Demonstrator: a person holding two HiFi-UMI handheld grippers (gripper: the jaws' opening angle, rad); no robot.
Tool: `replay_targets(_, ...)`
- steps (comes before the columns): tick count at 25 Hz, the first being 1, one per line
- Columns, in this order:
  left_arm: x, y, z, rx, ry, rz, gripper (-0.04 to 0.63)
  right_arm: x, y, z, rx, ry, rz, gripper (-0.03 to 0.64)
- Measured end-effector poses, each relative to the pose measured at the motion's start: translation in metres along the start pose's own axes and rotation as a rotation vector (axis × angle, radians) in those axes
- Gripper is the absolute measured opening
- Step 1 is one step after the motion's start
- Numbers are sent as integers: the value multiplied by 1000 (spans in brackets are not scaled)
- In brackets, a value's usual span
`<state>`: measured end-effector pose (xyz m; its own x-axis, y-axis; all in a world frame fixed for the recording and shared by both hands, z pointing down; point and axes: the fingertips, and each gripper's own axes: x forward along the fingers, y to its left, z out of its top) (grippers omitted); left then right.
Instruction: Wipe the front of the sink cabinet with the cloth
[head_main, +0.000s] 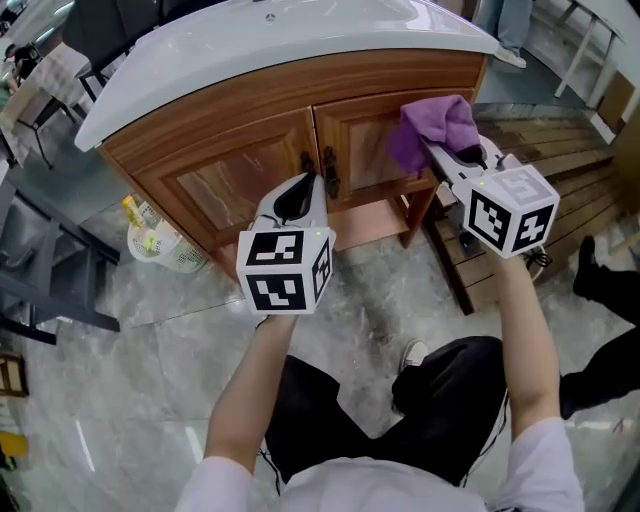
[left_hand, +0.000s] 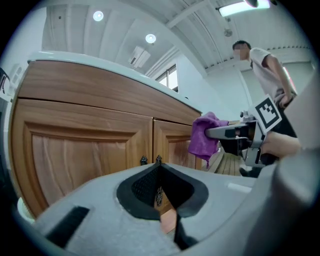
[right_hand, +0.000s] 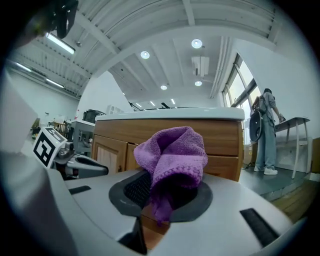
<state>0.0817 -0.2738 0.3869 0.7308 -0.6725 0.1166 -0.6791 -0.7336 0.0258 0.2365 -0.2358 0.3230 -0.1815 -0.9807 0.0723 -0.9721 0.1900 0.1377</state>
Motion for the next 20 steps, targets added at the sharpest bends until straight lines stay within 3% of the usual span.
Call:
replay_targets(11, -70, 66, -14, -15, 7, 167, 6, 37, 164, 26, -9, -55, 310, 72)
replay_targets(20, -144, 141, -37, -47, 10, 369, 6, 92, 303, 18, 24, -58, 546, 72)
